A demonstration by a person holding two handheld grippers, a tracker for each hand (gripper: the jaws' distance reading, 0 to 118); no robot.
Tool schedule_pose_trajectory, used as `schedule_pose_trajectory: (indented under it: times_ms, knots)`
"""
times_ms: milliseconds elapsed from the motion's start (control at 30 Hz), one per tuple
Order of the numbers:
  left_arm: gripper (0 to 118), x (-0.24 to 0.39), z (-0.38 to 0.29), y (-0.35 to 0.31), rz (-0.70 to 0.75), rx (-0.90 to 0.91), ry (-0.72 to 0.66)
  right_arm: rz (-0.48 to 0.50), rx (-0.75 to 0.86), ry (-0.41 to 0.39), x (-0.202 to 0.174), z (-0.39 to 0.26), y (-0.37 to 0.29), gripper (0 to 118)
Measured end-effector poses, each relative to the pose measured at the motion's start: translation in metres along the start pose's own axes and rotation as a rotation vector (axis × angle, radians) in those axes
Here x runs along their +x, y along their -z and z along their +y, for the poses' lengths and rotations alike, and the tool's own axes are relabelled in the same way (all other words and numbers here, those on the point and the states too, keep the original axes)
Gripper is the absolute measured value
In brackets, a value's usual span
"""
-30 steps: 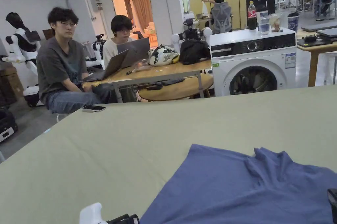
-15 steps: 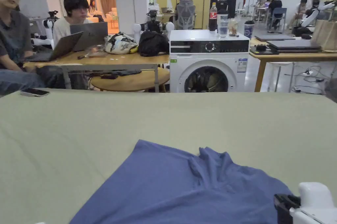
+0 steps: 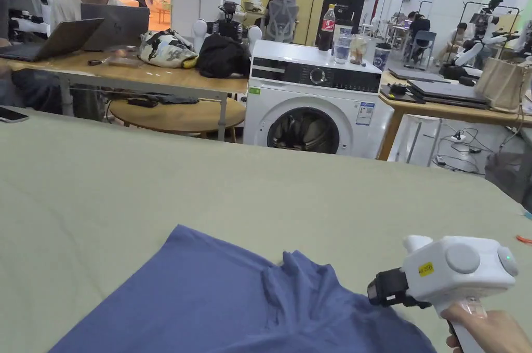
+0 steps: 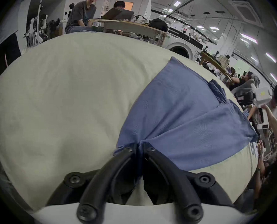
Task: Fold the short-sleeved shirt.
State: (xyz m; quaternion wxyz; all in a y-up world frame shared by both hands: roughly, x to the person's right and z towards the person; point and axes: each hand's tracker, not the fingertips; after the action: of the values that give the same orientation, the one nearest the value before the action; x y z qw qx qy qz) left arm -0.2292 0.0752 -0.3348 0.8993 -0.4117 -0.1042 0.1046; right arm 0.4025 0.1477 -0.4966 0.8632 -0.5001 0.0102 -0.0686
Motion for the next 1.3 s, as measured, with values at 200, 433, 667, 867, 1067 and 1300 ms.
schedule_pose_trajectory:
  times_ms: [200, 433, 667, 867, 1067, 1300]
  knots:
    - [1, -0.003, 0.002, 0.000, -0.021, -0.010, -0.032, 0.035, -0.075, 0.012, 0.003, -0.011, 0.031, 47]
    - [1, 0.007, 0.000, -0.002, 0.001, -0.001, -0.008, 0.022, -0.022, 0.024, 0.005, -0.021, 0.011, 0]
    - [1, 0.010, 0.005, -0.036, -0.054, 0.149, -0.032, 0.007, 0.197, -0.035, -0.017, -0.039, -0.079, 0]
    - [0, 0.051, 0.065, -0.101, -0.164, 0.382, 0.056, -0.038, 0.448, -0.076, -0.038, -0.037, -0.188, 0]
    - [0, 0.090, 0.152, -0.136, -0.212, 0.542, 0.104, -0.088, 0.645, -0.037, -0.047, -0.030, -0.281, 0]
    - [0, 0.132, 0.275, -0.128, -0.184, 0.599, 0.157, -0.150, 0.748, 0.113, -0.036, 0.028, -0.297, 0]
